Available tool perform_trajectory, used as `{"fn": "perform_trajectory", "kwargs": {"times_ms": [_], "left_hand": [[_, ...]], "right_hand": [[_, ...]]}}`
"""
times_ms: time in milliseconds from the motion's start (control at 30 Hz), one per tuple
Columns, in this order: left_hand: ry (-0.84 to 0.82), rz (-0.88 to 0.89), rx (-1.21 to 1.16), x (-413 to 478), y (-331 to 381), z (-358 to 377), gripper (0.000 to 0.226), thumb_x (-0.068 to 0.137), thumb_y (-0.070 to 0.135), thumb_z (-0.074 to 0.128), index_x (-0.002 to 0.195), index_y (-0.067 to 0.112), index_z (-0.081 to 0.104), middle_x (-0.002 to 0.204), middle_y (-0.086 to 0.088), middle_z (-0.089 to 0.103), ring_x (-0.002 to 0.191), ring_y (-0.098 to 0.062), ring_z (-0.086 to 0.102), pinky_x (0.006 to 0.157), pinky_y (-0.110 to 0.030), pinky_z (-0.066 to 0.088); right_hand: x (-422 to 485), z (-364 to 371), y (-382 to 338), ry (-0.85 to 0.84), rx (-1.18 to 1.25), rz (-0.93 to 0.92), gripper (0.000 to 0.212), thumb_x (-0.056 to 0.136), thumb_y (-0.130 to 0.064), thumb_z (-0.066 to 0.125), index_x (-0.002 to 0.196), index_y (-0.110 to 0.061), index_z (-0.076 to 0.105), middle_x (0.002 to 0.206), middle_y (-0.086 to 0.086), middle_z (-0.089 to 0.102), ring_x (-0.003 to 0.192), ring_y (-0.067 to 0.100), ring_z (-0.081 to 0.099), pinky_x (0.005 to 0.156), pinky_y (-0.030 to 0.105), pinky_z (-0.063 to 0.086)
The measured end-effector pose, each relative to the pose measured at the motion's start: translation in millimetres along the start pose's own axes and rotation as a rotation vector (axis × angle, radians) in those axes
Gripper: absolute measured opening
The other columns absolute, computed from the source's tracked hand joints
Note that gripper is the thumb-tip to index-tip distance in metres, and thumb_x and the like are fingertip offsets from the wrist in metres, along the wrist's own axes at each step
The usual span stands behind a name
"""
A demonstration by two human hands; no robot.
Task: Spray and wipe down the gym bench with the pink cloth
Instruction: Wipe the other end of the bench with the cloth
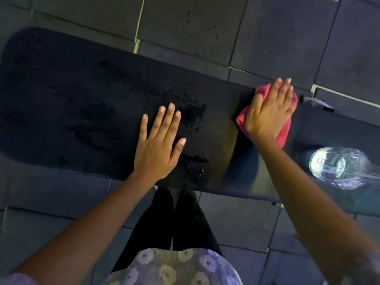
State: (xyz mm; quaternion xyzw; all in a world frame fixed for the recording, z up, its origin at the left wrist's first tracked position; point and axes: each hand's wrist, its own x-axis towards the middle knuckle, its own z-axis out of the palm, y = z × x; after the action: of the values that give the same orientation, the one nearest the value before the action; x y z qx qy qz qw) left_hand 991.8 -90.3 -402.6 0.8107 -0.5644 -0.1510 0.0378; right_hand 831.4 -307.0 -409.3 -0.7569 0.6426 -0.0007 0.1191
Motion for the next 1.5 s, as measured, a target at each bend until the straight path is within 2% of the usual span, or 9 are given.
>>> {"fn": "perform_trajectory", "kwargs": {"times_ms": [267,533,867,1133,1233,1300,1333,1400,1500], "left_hand": [[0.033,-0.001,-0.066,-1,-3,-2,0.062,0.101,0.043,0.029,0.153,0.011,0.017,0.162,-0.007,0.011,0.149,-0.02,0.006,0.12,-0.051,0.007],[0.151,-0.24,-0.246,-8,-35,-15,0.06,0.102,0.042,0.028,0.152,0.011,0.02,0.161,-0.006,0.012,0.149,-0.019,0.005,0.12,-0.051,0.003],[0.134,-0.254,-0.121,-14,-76,-16,0.056,0.103,0.04,0.026,0.151,0.011,0.025,0.16,-0.009,0.016,0.149,-0.022,0.01,0.119,-0.054,0.009],[0.227,-0.23,-0.198,-17,-90,-17,0.05,0.103,0.03,0.025,0.147,0.008,0.035,0.156,-0.009,0.028,0.147,-0.02,0.02,0.119,-0.051,0.013],[0.285,-0.28,-0.303,-17,-90,-18,0.052,0.104,0.032,0.021,0.146,0.004,0.034,0.155,-0.011,0.029,0.147,-0.022,0.021,0.12,-0.048,0.013],[0.297,-0.285,-0.326,-16,-89,-18,0.053,0.104,0.032,0.02,0.146,0.003,0.035,0.155,-0.011,0.029,0.147,-0.022,0.021,0.12,-0.047,0.013],[0.293,-0.282,-0.32,-17,-89,-17,0.053,0.104,0.033,0.02,0.146,0.004,0.035,0.156,-0.011,0.029,0.147,-0.022,0.021,0.121,-0.047,0.013],[0.271,-0.28,-0.298,-17,-88,-16,0.053,0.104,0.034,0.019,0.146,0.005,0.034,0.156,-0.01,0.027,0.147,-0.022,0.019,0.121,-0.047,0.012],[0.246,-0.281,-0.26,-17,-87,-16,0.053,0.104,0.034,0.019,0.146,0.006,0.034,0.157,-0.01,0.026,0.148,-0.022,0.017,0.12,-0.048,0.012]], "right_hand": [[-40,3,0,0.032,-0.073,0.134,0.082,0.091,-0.059,0.027,0.155,-0.016,0.001,0.162,0.02,-0.003,0.148,0.046,-0.004,0.115,0.065,0.003],[-73,10,-9,0.014,0.018,0.145,0.084,0.086,-0.046,0.019,0.153,0.001,0.005,0.16,0.027,0.001,0.147,0.045,0.008,0.119,0.049,0.011],[-119,36,-115,0.002,0.169,0.102,0.082,0.086,-0.046,0.02,0.152,0.003,0.012,0.161,0.023,0.004,0.147,0.046,0.005,0.119,0.054,0.009],[-127,41,-204,-0.125,0.349,-0.326,0.073,0.085,-0.035,0.023,0.151,-0.004,0.029,0.162,0.014,0.017,0.15,0.035,0.005,0.121,0.043,0.001],[-118,32,-197,-0.228,0.56,-0.399,0.062,0.085,-0.025,0.03,0.142,-0.007,0.047,0.155,0.011,0.036,0.149,0.03,0.021,0.121,0.037,0.012],[-109,15,-183,-0.379,0.747,-0.294,0.052,0.077,-0.016,0.04,0.118,0.004,0.065,0.127,0.021,0.063,0.126,0.031,0.055,0.104,0.031,0.041],[-104,2,-178,-0.42,0.918,-0.118,0.041,0.072,-0.015,0.042,0.089,0.009,0.071,0.092,0.024,0.073,0.091,0.028,0.07,0.078,0.025,0.051],[-93,-29,-171,-0.499,1.347,0.29,0.026,0.069,-0.02,0.05,0.046,-0.01,0.058,0.04,0.005,0.053,0.035,0.016,0.05,0.039,0.017,0.035],[-73,-70,-139,-0.241,1.641,0.549,0.036,0.077,-0.013,0.044,0.042,-0.02,0.048,0.041,-0.006,0.044,0.036,0.01,0.041,0.042,0.012,0.033]]}}
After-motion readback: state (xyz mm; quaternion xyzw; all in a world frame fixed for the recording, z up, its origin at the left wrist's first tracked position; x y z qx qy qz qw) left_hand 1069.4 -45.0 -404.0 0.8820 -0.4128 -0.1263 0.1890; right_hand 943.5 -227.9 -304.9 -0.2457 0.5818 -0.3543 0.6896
